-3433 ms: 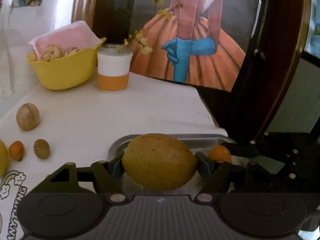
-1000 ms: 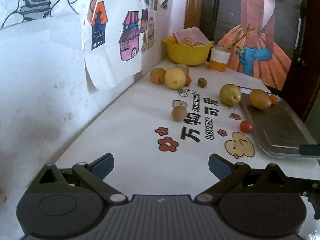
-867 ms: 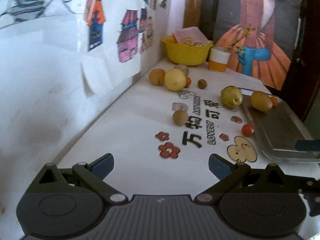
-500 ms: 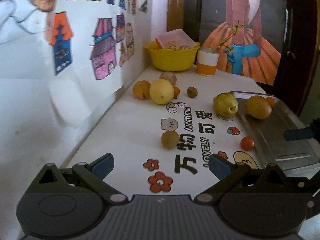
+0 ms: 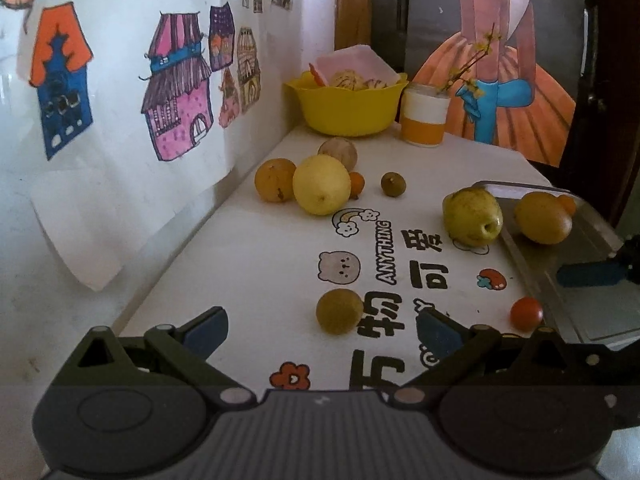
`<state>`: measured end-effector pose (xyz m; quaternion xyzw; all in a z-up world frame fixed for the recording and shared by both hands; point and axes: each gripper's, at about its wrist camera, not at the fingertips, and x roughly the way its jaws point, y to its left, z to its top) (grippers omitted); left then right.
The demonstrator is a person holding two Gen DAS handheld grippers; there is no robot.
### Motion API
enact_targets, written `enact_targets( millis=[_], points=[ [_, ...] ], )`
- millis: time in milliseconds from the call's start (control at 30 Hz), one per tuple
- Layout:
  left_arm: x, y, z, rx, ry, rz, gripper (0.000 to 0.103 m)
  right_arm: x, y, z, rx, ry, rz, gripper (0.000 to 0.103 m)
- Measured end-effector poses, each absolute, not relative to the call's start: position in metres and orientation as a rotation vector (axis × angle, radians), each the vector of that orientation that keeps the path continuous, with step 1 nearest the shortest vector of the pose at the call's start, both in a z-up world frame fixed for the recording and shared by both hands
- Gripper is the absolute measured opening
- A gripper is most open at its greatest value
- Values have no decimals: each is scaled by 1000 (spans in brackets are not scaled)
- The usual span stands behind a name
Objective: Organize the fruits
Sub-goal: 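Withdraw both tools from the tray back over the remaining fruits, then grasp the small round brown fruit with the left tool while the right tool grasps the red cherry tomato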
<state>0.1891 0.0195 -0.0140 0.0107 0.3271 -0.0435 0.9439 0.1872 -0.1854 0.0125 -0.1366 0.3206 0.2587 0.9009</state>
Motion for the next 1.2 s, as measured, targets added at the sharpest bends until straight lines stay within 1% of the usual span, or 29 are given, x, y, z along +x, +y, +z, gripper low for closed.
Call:
enact_targets(
  millis=[100, 233, 367, 433, 500, 533, 600, 667, 733, 767, 833, 900, 1033, 1200],
  points=[
    [193, 18, -15, 26, 672, -91, 100, 190, -186, 11, -274, 660, 523, 63],
    [200, 17, -17, -10, 712, -116, 93, 195, -188, 8, -241, 668, 510, 51],
    [202, 15, -19, -17, 719, -113, 88, 195, -188, 7, -255, 659, 521, 47],
    [203, 15, -20, -24, 720, -120, 81, 194, -186, 8, -257, 659, 536, 45],
    [203, 13, -20, -23, 712, -131, 77, 194, -184, 8, -269, 657, 542, 42],
    [203, 13, -19, -21, 711, -143, 72, 194, -183, 7, -279, 655, 542, 40],
    [203, 10, -19, -15, 707, -155, 66, 193, -181, 7, -298, 652, 537, 39],
    [202, 7, -19, -11, 704, -163, 60, 192, -179, 7, -313, 651, 529, 39],
    [202, 5, -19, -9, 701, -163, 50, 192, -177, 6, -330, 649, 522, 39],
    [202, 4, -19, -8, 702, -168, 48, 192, -176, 6, -341, 648, 521, 39],
    [202, 1, -19, -14, 704, -178, 38, 192, -173, 5, -372, 648, 516, 39],
    [202, -1, -18, -21, 706, -189, 33, 192, -170, 5, -407, 649, 519, 39],
    [203, -6, -19, -20, 706, -203, 30, 191, -169, 5, -461, 656, 535, 37],
    [202, -12, -19, -27, 711, -230, 30, 192, -168, 6, -540, 657, 576, 37]
  ],
)
